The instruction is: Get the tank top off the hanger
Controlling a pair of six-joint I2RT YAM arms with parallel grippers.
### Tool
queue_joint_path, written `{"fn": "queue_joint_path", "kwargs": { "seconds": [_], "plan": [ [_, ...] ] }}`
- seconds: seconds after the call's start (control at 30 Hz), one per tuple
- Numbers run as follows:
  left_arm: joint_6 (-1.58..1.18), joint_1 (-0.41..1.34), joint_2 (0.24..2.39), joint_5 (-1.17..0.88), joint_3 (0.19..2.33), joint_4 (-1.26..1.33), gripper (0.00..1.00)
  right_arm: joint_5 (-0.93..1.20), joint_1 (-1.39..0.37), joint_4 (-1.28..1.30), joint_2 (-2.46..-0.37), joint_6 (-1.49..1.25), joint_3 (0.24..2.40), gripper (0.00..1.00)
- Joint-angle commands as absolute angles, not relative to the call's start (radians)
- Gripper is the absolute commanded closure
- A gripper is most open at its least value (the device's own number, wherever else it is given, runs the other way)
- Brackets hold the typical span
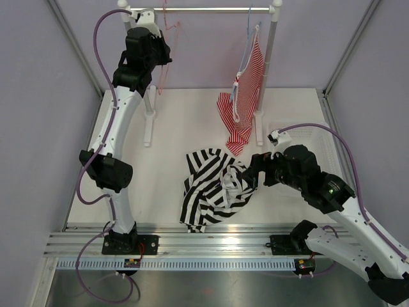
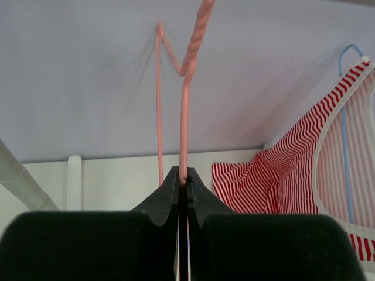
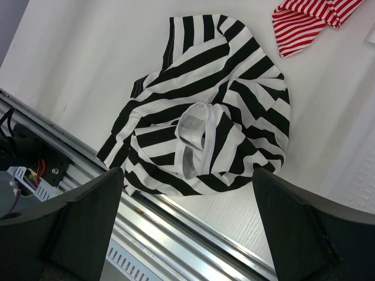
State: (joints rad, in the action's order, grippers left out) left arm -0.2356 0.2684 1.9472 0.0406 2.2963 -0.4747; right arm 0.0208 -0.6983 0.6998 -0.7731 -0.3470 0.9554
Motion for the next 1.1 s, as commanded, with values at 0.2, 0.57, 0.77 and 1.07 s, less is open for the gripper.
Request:
{"fn": "queue_joint_path", "kwargs": {
  "seconds": [0.2, 0.57, 0.77, 1.07],
  "plan": [
    [-0.258, 0.259, 1.860, 0.014, 2.235, -0.462, 0.95, 0.094, -0.699, 0.608, -0.808, -0.373, 0.942, 0.00],
    [-0.284, 0.259, 1.594, 0.053, 2.034, -0.555, 0.01, 0.058, -0.699, 0.511, -1.026, -0.446, 0.930, 0.00],
    [-0.371, 0.259, 1.274, 0.141, 1.629, -0.614, 0.01, -0.041, -0.712, 0.437, -1.190, -0.465, 0.902, 0.00],
    [-0.358, 0.267, 0.750, -0.041, 1.117, -0.706, 0.01, -0.069, -0.785, 0.385, -1.518, -0.436, 0.943, 0.00]
  ]
}}
